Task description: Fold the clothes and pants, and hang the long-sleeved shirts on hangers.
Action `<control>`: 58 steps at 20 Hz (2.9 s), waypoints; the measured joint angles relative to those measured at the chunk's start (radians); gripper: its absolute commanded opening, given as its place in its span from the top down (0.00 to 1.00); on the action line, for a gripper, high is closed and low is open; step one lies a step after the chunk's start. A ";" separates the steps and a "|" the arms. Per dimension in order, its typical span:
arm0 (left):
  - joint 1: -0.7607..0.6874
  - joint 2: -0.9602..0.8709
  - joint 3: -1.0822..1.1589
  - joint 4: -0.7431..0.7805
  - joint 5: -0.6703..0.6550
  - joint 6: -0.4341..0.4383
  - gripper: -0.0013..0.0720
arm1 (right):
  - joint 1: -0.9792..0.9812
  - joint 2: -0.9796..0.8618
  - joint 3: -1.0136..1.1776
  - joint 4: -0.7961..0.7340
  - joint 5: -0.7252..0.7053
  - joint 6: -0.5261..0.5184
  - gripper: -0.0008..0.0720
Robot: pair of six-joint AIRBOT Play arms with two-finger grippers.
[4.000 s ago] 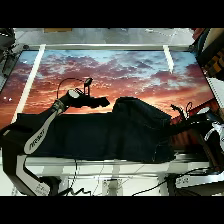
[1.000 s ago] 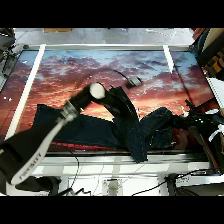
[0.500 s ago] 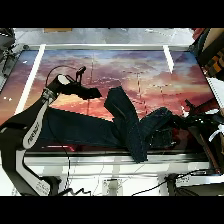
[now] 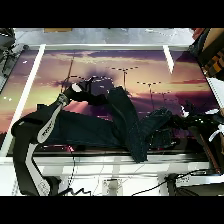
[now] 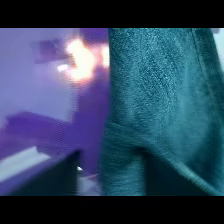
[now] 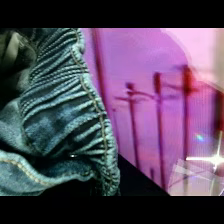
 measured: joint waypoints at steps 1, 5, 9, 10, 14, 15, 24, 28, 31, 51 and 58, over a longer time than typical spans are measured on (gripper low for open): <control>-0.011 -0.001 0.000 0.002 0.017 0.008 0.95 | 0.000 0.000 0.000 0.004 0.000 0.000 0.91; -0.019 0.016 0.022 -0.001 0.058 0.035 0.95 | 0.000 0.001 0.003 0.032 -0.005 0.000 0.91; 0.050 0.117 0.071 -0.001 0.083 0.086 0.95 | 0.000 0.017 0.040 0.072 -0.014 -0.001 0.91; 0.077 0.158 0.080 0.003 0.103 0.095 0.95 | 0.000 0.026 0.053 0.082 -0.016 -0.001 0.91; 0.186 0.337 0.099 0.125 0.239 0.119 0.95 | 0.000 0.058 0.110 0.109 -0.046 0.021 0.91; 0.209 0.375 0.101 0.175 0.267 0.120 0.95 | 0.000 0.062 0.122 0.113 -0.058 0.040 0.91; 0.339 0.512 0.087 0.575 0.327 0.086 0.95 | 0.000 0.071 0.153 0.105 -0.121 0.137 0.91; 0.378 0.463 0.060 0.822 0.158 -0.050 0.95 | 0.000 0.071 0.154 0.003 -0.125 0.208 0.91; 0.406 0.397 0.052 0.924 0.007 -0.107 0.95 | 0.005 0.071 0.154 -0.038 -0.131 0.239 0.91; 0.401 0.231 0.050 0.984 0.204 -0.151 0.03 | 0.161 0.071 0.154 -0.058 -0.519 0.330 0.91; 0.395 0.216 0.050 0.975 0.014 -0.247 0.04 | 0.161 0.071 0.155 -0.058 -0.528 0.333 0.32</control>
